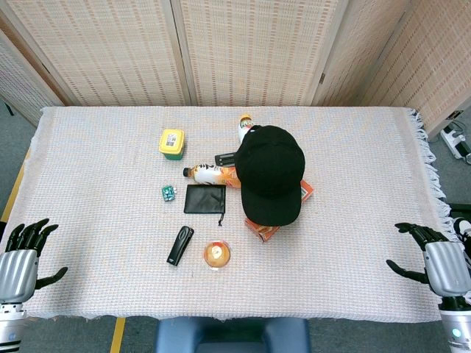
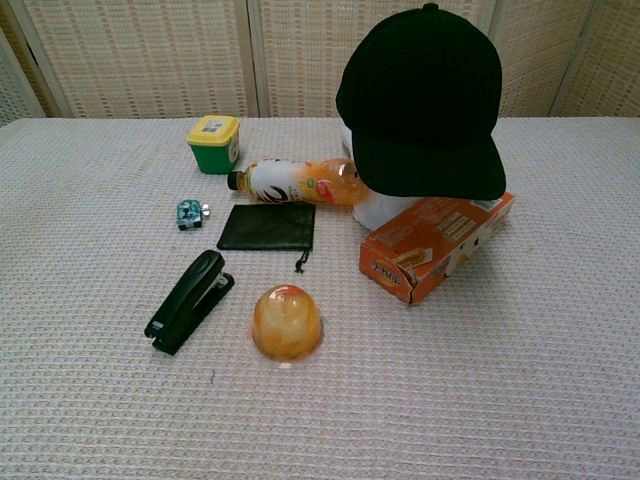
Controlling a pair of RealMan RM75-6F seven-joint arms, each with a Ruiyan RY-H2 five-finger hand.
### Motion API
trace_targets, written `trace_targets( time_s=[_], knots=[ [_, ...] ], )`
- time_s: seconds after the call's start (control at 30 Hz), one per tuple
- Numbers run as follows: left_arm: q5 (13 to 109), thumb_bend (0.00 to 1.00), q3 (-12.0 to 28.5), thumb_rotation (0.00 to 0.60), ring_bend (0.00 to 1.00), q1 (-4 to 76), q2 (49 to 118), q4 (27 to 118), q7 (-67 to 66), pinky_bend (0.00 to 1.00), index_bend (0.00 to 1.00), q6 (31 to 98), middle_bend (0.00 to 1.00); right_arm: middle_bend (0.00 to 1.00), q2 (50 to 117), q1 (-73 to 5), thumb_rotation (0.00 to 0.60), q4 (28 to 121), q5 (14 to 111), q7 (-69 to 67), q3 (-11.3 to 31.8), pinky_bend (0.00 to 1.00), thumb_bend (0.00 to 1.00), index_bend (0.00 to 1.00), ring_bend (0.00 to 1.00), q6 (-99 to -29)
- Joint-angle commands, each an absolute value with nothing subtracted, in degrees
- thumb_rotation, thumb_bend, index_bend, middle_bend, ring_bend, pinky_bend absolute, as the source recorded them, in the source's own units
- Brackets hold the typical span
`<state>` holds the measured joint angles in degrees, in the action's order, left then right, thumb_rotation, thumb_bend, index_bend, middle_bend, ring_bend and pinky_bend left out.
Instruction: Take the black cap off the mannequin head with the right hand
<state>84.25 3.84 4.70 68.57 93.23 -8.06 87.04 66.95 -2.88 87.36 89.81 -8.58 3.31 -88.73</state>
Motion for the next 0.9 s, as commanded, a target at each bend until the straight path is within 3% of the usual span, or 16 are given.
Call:
trace_targets(
  time_s=[0.03,0.6,0.73,0.83,0.9],
  knots=[
    [84.02,0.1,3.82,0.6,0.16,4.86,68.62,93.17,-8.22,0.12,0.23,86.62,0.17,0.37,67.01,-3.11,0.551,87.56,89.69,-8.33,3.3,0.43,0.0,0.29,0.35,-88.28],
    [84.66,0.1,2.75,0.6,0.16,4.0,67.07,94.79,-8.03,0.12,0.23,87.03,0.17,0.38,66.3,-3.33,0.558,87.22,91.89,-9.21,1.39,0.43,0.0,0.29,0.37,-87.49],
    [84.73,0.1,2.7,0.6,0.16,3.94,67.02,94.77,-7.9,0.12,0.23,87.06,0.17,0.42,66.85,-3.83,0.556,86.96,92.37,-8.72,1.57,0.43,0.0,0.29,0.4,-87.44],
    [84.81,0.1,2.67,0.6,0.16,4.06,67.07,94.77,-7.84,0.12,0.23,86.81,0.17,0.53,68.34,-4.94,0.558,86.77,93.06,-6.71,2.57,0.56,0.0,0.3,0.51,-87.66],
    [84.96,0.1,2.65,0.6,0.16,4.14,67.03,94.8,-7.78,0.12,0.23,86.73,0.17,0.65,69.82,-5.91,0.582,86.41,93.88,-5.39,3.43,0.71,0.0,0.32,0.62,-88.07]
  ],
)
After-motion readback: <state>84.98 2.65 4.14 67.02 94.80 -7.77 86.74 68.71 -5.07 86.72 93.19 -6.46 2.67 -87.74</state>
